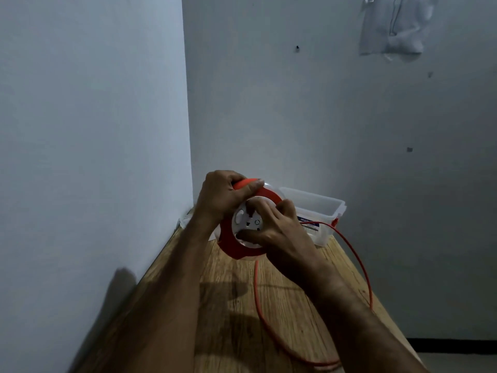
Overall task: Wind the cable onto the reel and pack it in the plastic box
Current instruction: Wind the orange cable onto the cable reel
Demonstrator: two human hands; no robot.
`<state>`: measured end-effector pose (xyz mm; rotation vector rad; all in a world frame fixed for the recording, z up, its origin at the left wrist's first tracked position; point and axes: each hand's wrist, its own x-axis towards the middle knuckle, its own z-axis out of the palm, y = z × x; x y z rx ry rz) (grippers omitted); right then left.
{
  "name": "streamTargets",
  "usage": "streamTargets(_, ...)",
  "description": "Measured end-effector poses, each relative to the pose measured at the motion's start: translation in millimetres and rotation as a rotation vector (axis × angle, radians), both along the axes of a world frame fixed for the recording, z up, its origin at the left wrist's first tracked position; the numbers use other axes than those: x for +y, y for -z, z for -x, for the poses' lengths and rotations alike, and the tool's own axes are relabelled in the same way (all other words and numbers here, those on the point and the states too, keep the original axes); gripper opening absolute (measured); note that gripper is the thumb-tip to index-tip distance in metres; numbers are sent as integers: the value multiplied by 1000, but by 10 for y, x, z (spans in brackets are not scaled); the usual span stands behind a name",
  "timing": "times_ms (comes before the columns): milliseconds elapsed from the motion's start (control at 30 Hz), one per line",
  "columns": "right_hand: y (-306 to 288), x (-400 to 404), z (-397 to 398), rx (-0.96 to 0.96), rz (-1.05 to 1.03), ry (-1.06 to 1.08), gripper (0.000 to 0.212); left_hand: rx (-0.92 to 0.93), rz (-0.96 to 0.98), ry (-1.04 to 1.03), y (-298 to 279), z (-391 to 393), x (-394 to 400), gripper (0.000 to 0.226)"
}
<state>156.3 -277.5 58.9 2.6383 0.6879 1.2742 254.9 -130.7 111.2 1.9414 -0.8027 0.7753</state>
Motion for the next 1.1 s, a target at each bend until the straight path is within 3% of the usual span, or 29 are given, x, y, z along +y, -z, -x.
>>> streamTargets(233,62,-15,-83,50,-43,85,51,-2,-37,-31,7,11,-97,76)
streamTargets(500,80,-11,-103,-29,-157,61,64,-36,-3,-61,-3,48,-128,67)
streamTargets(667,35,20,-64,-23,-372,10,54,-34,5,-77,-8,61,-181,66)
streamTargets(800,29,94,-95,-9,-543,1,58,-73,7,-89,10,91,-208,55)
streamTargets(1100,-19,197,-57,-18,-877,45,63,-69,81,-71,9,52,-229,68)
